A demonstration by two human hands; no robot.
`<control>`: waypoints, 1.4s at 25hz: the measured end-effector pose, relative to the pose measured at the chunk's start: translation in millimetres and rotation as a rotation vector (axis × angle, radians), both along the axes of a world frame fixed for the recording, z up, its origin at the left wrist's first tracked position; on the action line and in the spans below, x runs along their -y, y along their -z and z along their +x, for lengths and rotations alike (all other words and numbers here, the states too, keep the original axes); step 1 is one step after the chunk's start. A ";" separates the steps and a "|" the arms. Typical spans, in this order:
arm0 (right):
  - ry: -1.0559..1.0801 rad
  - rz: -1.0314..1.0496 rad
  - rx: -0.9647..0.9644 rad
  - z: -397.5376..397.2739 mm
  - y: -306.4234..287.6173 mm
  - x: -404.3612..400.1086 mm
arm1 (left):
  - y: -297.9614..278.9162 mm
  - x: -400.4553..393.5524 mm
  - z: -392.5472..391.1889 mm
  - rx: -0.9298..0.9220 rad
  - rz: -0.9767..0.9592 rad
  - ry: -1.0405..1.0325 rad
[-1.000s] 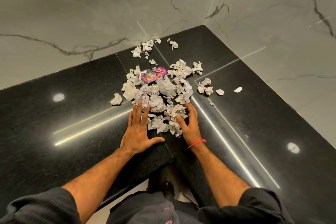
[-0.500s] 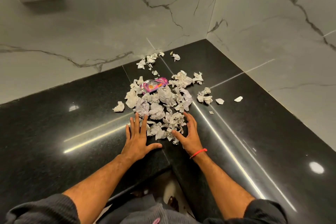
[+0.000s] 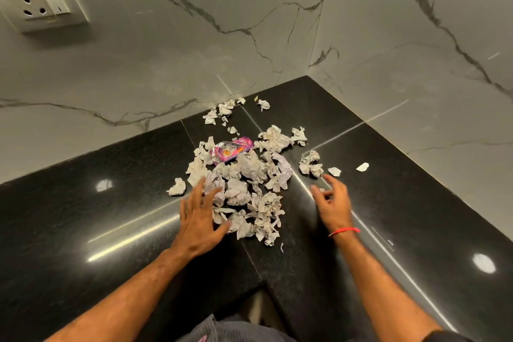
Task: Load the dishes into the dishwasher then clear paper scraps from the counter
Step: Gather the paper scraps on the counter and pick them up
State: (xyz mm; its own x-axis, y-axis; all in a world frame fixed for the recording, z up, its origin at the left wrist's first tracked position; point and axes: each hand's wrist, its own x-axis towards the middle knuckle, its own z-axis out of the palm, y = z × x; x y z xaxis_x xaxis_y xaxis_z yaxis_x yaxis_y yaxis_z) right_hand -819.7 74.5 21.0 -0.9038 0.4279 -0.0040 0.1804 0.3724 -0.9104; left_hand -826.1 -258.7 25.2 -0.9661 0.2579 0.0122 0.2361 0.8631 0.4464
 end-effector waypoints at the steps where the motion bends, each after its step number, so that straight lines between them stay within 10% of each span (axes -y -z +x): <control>1: 0.084 0.100 -0.032 -9.6 -6.3 -22.5 | -3.3 8.4 -14.2 -0.020 0.028 -0.085; 9: 0.044 0.281 0.255 -77.1 -8.4 -86.6 | 12.0 21.2 -75.5 0.314 0.111 -0.363; 18: -0.161 0.413 -0.004 -129.7 -9.6 11.6 | -0.8 -7.8 -109.5 0.063 0.064 -0.169; 23: -0.357 0.459 0.205 -185.2 -3.0 7.4 | -9.9 -23.8 -158.5 0.197 -0.066 -0.086; 28: -0.537 0.608 -0.018 -203.8 2.5 41.0 | -11.8 -42.9 -181.5 0.279 -0.234 0.072; 35: -0.608 0.744 0.064 -246.8 -6.4 63.5 | -9.3 -39.6 -234.9 0.065 -0.107 -0.204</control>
